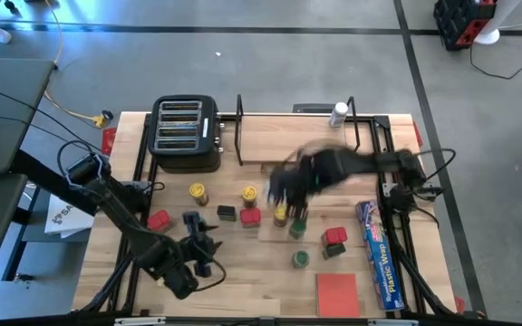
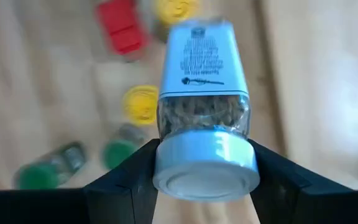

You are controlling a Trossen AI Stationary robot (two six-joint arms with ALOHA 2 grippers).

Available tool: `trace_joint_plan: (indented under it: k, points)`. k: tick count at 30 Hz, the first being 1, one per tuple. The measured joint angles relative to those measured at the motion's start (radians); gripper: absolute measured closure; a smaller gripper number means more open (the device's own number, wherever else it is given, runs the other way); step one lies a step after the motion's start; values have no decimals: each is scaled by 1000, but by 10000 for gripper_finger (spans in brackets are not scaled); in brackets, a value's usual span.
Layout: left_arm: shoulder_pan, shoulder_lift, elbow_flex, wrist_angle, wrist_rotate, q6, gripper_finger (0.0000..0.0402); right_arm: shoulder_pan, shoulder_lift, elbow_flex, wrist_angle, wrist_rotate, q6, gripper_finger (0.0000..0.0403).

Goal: Shelf spices
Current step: Put the white seasoning bottle on the shelf aligned with the other white seasoning bottle

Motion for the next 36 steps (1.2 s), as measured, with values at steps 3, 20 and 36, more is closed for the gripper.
trace_joint_plan:
  k: [3, 20, 36]
  points:
    - [58, 0, 0, -24, -2, 75, 182, -156, -22, -13, 39, -141, -152, 213]
    - [243, -6, -1, 3, -19, 242, 218, -648, -26, -303, 22, -125, -608, 213]
    - [508, -32, -2, 610, 386, 842, 234, -762, -25, -480, 22, 35, -727, 200]
